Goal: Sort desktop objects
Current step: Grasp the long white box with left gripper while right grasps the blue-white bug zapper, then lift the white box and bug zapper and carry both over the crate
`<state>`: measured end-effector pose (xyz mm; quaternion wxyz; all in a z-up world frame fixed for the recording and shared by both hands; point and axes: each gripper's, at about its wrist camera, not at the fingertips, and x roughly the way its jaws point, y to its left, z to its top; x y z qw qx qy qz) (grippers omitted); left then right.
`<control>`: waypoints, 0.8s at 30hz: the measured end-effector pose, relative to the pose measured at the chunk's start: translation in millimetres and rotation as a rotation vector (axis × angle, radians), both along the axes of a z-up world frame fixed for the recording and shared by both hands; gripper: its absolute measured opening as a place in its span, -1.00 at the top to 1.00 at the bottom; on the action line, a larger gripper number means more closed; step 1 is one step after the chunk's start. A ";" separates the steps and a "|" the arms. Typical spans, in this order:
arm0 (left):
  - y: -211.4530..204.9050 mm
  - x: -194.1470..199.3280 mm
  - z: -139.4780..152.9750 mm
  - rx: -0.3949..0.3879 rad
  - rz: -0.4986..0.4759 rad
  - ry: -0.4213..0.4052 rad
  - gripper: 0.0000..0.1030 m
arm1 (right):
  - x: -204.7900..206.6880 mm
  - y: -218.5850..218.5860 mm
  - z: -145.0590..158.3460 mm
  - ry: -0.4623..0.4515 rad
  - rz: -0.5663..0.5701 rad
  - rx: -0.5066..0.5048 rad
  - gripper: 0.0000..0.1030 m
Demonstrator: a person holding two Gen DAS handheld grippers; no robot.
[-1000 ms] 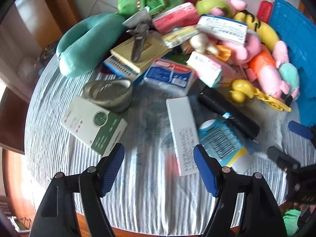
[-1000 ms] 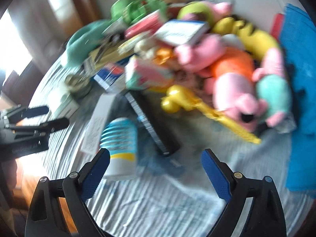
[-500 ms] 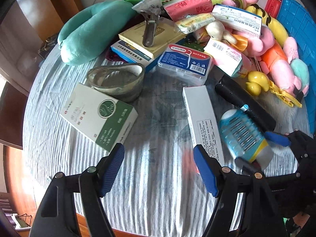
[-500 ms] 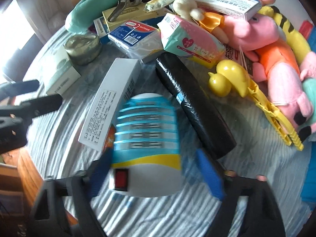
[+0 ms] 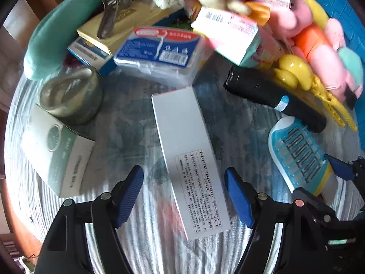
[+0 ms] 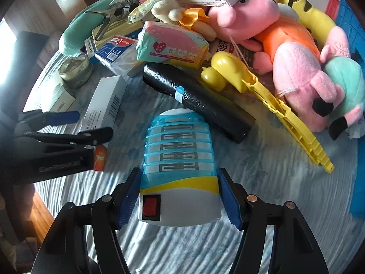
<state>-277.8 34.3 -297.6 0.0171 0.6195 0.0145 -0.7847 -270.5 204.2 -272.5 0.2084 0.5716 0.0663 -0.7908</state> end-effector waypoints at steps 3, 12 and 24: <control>-2.9 0.3 2.1 0.018 0.017 0.020 -0.13 | -0.3 -1.4 -2.2 0.001 0.008 -0.005 -0.28; -11.4 9.3 37.6 0.032 0.014 0.070 0.19 | 3.6 -8.0 1.9 0.014 0.012 0.004 -0.28; -6.2 33.9 121.8 0.048 -0.045 0.251 0.19 | 15.2 -1.8 84.3 0.199 -0.020 -0.028 -0.28</control>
